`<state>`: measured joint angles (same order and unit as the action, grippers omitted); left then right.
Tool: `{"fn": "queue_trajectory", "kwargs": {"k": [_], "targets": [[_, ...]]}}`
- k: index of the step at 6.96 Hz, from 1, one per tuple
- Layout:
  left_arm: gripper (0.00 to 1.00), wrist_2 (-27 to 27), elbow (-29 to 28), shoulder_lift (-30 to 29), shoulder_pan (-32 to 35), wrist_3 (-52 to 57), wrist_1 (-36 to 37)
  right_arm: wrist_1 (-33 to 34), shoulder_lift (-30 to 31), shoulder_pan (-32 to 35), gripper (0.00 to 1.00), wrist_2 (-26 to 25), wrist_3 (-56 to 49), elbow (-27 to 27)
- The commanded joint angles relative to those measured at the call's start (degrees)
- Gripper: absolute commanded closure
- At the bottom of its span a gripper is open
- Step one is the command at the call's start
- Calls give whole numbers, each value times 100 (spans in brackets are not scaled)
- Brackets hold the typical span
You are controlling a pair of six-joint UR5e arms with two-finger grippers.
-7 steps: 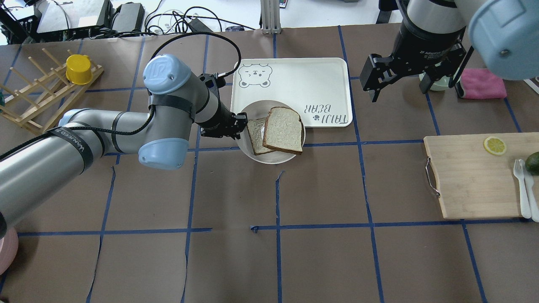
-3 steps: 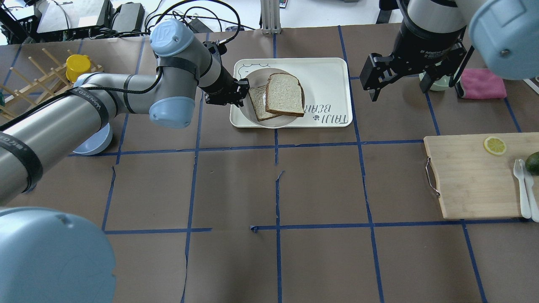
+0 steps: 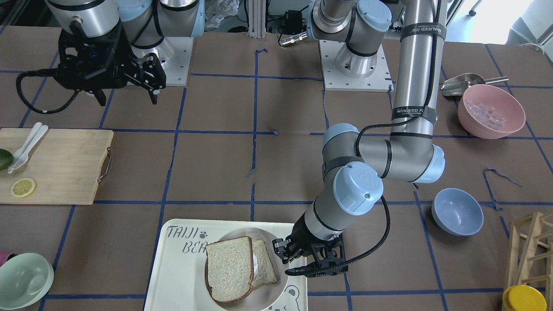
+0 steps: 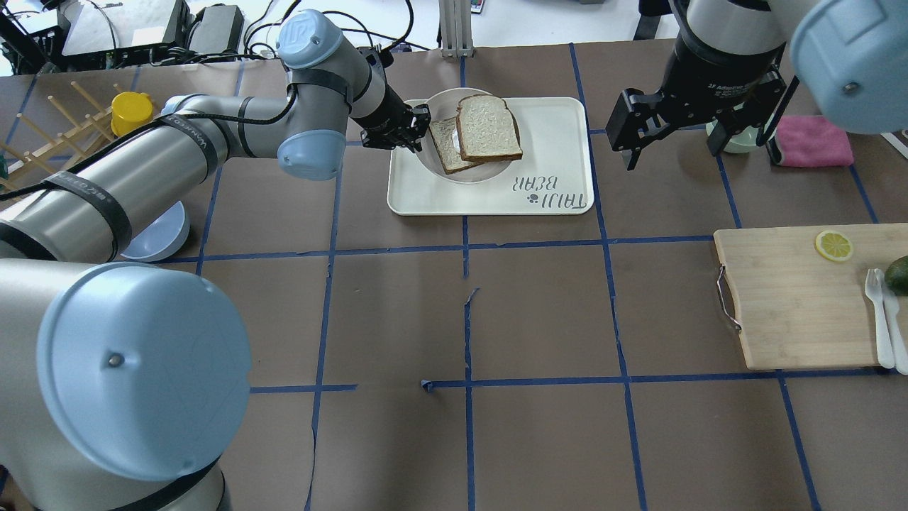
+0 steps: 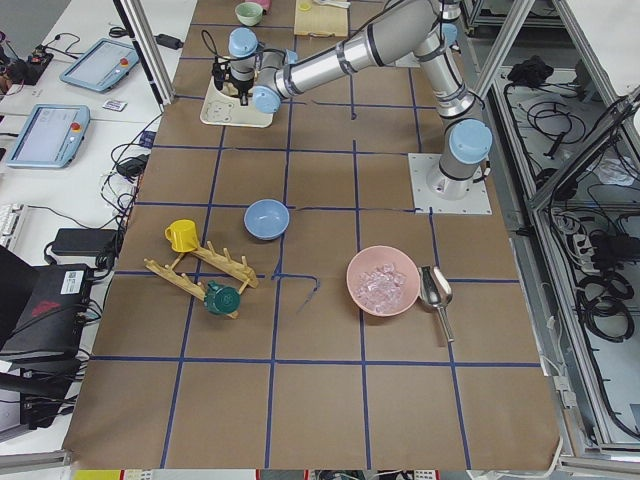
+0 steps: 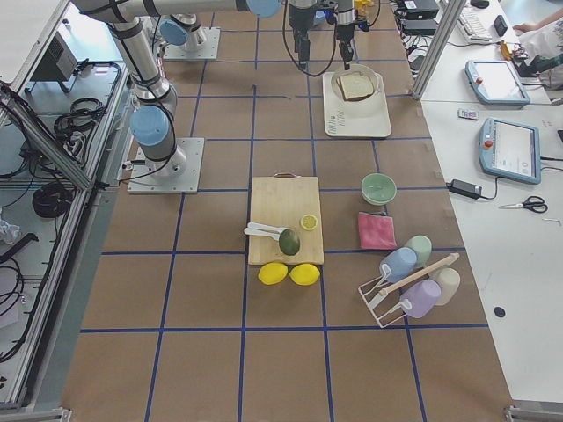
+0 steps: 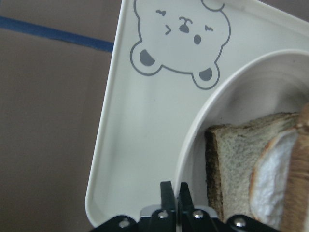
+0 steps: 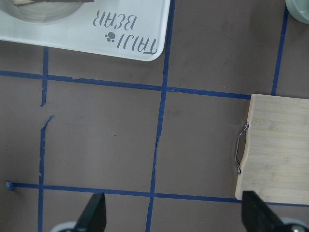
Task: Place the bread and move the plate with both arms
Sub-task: 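Grip the plate rim with the left gripper and slide it onto the tray, then open the left gripper to release the plate on the tray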
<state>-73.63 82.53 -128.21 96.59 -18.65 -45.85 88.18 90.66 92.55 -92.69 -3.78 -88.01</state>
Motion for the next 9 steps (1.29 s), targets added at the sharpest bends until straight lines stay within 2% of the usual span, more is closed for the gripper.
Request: {"fn": "queue_trajectory", "kwargs": {"k": [1,3,4,5,6,7,8,9], "targets": [[100,7,-255,-370,0,-33,6,6,-13,0,0,5,0,3],[100,24,-211,-371,0,-42,6,-11,-14,0,0,-30,-9,-15],[32,-2,-202,-371,0,-7,6,-11,-31,0,0,-326,-9,-23],[0,-11,-202,-354,0,-7,6,-11,-22,0,0,-381,0,-23],[0,-28,-150,-180,0,10,-81,-11,-31,0,0,-382,0,-23],[0,-72,-149,127,9,19,-752,-29,-40,0,0,-356,-9,-23],[0,-525,-149,678,35,72,-1707,-29,-31,0,0,-303,-9,-23],[0,-590,-141,1179,44,81,-2317,-37,4,0,0,-285,-26,-15]]}}
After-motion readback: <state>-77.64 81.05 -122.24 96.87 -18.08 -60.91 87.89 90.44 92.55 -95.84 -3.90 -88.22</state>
